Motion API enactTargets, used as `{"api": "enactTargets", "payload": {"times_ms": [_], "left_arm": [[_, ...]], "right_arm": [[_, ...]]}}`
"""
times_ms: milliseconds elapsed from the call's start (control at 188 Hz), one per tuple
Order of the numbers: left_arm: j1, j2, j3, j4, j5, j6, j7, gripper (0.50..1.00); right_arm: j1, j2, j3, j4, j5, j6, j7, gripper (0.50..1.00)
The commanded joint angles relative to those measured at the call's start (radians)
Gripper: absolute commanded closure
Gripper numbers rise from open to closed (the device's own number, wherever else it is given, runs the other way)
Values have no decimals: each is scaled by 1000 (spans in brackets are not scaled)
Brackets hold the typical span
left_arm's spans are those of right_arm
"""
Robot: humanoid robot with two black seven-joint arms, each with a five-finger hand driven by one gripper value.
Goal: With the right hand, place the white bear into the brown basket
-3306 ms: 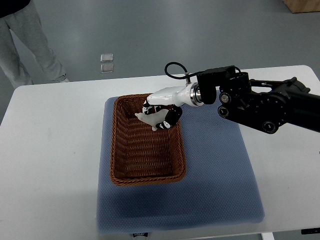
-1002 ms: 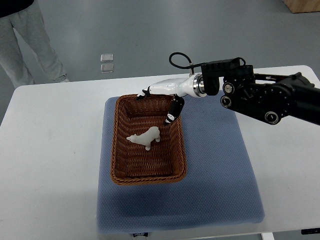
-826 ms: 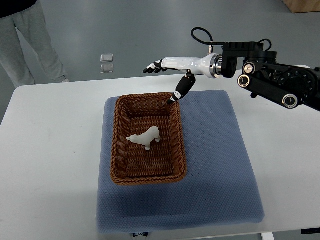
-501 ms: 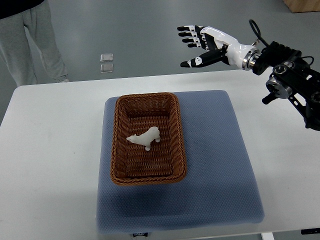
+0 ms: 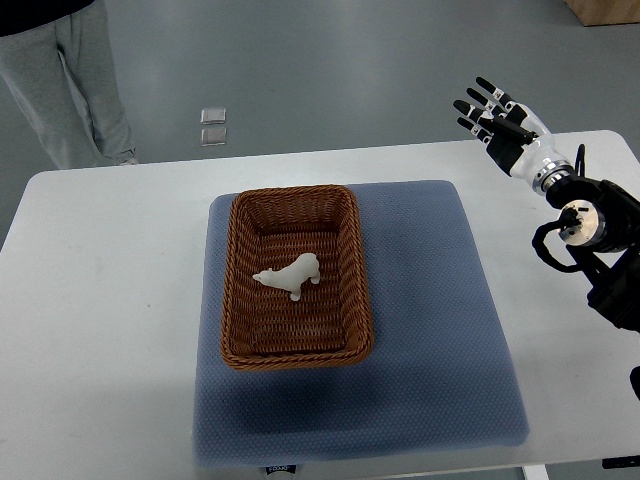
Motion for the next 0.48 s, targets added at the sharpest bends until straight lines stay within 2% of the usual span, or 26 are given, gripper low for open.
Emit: {"api": "enactTargets", "payload": {"times_ms": [0, 181, 331, 475], "left_arm": [[0, 0, 0, 0, 0, 0, 0, 500], [0, 0, 0, 0, 0, 0, 0, 500], [0, 0, 0, 0, 0, 1, 0, 500], [0, 0, 0, 0, 0, 0, 0, 500]], "right_arm": [[-13, 18, 1, -18, 28, -4, 6, 583], [-33, 65, 50, -21, 65, -54, 15, 583], [-39, 80, 70, -21, 65, -76, 101, 581], [-41, 80, 70, -21, 65, -77, 143, 581]]}}
